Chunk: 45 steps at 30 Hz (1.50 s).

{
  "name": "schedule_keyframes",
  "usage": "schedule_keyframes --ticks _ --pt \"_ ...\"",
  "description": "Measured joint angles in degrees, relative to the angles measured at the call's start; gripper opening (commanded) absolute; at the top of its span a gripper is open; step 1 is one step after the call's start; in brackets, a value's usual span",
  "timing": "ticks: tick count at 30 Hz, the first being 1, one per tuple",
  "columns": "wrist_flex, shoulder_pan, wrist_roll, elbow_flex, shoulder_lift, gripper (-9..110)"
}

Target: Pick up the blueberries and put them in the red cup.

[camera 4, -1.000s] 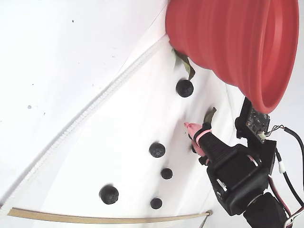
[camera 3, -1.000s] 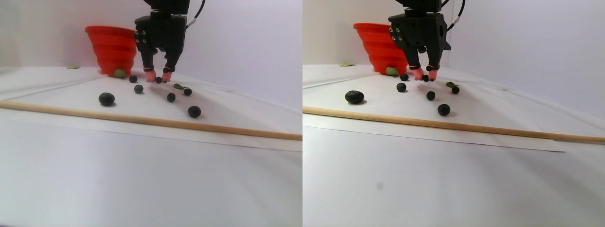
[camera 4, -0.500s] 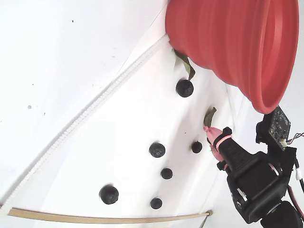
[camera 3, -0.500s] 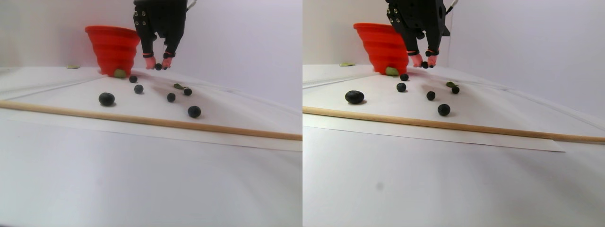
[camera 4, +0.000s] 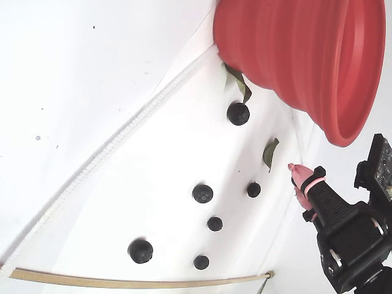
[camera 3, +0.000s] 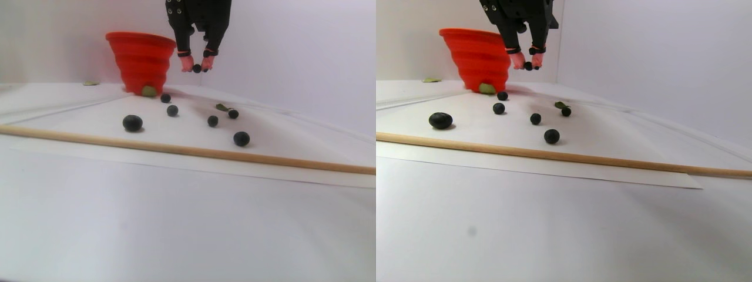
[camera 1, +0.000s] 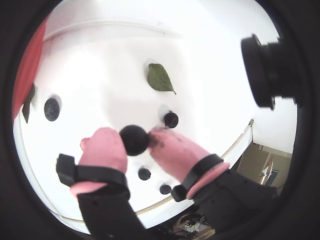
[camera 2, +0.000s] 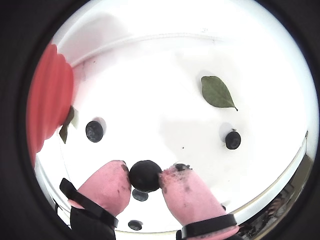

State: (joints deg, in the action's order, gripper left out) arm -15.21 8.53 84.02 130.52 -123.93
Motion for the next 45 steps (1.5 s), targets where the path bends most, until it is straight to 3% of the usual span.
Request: schedule_keyframes --ticks 45 --pt "-0.09 -8.26 9.14 -1.23 -10.20 11"
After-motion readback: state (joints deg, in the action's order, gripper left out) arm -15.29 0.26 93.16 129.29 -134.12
